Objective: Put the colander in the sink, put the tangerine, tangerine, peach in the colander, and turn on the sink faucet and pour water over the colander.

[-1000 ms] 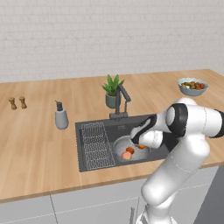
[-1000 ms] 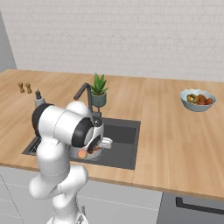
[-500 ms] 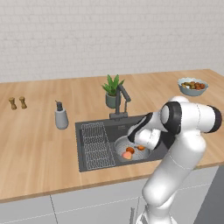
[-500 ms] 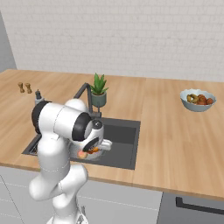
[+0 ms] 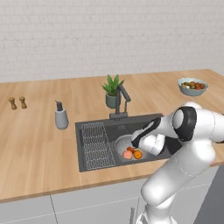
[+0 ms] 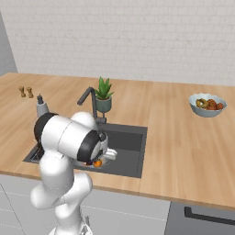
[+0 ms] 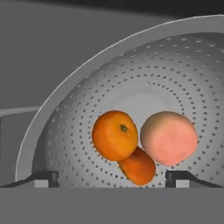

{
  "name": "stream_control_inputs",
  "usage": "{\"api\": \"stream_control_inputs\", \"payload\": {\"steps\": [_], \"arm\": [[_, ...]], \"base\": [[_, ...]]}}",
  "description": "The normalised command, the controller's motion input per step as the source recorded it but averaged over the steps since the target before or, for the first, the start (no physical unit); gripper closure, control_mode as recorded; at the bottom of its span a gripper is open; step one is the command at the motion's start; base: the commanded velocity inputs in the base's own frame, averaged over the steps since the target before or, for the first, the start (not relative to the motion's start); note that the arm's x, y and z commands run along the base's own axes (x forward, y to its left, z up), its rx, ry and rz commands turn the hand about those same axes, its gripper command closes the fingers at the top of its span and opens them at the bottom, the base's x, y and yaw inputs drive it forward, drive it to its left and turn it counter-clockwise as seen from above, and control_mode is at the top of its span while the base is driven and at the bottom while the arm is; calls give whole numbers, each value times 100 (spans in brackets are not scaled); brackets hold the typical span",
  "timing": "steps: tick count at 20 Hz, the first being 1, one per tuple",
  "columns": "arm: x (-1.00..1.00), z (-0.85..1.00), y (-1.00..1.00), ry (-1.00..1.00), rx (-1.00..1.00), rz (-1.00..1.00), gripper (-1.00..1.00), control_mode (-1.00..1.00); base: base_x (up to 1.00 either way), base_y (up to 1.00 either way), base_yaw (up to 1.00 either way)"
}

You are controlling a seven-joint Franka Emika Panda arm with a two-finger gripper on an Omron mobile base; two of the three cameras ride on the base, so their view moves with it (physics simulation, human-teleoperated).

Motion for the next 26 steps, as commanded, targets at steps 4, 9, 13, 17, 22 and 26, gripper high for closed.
{"api": "stream_control_inputs", "payload": {"steps": [4,9,13,17,22,26], "arm": [[0,77,-22,0,0,3,-100,-100],[16,85,-15,9,0,9,-100,-100],[13,76,-8,27,0,8,-100,-100],[-14,55,-30,19,2,10,-100,-100],[-18,45,-41,-16,12,19,-100,-100],[4,38,-24,-31,15,25,-100,-100]], "base": [[0,0,0],[0,0,0],[0,0,0],[0,0,0],[0,0,0],[0,0,0]]}}
